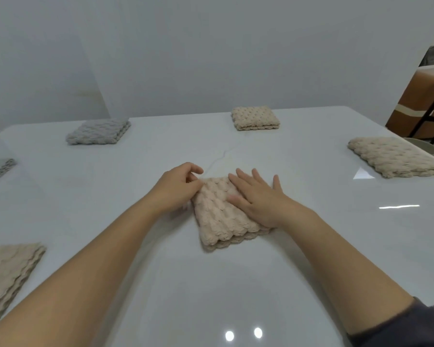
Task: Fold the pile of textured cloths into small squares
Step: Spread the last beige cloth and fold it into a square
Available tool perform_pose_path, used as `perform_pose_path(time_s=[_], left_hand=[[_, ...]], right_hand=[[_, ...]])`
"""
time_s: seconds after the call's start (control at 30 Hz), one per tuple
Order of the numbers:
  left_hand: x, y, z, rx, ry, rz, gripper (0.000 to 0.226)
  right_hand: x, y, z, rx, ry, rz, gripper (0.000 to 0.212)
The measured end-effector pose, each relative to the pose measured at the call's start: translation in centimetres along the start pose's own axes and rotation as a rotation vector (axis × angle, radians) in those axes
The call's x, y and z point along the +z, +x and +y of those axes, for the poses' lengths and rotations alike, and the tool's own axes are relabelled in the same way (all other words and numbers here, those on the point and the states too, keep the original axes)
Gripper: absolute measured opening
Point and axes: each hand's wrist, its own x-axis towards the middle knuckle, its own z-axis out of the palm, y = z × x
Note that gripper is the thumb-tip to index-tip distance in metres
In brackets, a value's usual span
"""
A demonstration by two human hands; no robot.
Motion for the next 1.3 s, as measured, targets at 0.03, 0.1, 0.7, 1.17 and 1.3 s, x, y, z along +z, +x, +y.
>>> perform_pose_path(time_s=[0.03,0.1,0.7,1.17,1.3], left_hand=[[-0.3,-0.7,-0.2,-0.005,-0.029,0.003,0.024],[-0.8,-2.4,-0.7,-0.001,-0.071,-0.003,0.021],[-0.3,-6.9,-1.7,-0.329,-0.231,-0.093,0.061],[-1.5,-12.2,-1.8,-0.077,0.211,0.195,0.075],[0.0,-9.7,0.7,0.158,0.396,0.209,0.068]], right_hand=[[-0.3,-0.1,0.4,-0.003,-0.023,0.025,0.066],[-1.0,-0.4,0.5,0.011,-0.074,0.089,0.065],[2.4,0.2,-2.6,0.038,-0.044,0.135,0.063],[2.1,1.3,-5.3,-0.314,0.239,0.276,0.048],[1.0,-1.2,-4.3,-0.113,0.565,0.424,0.043]])
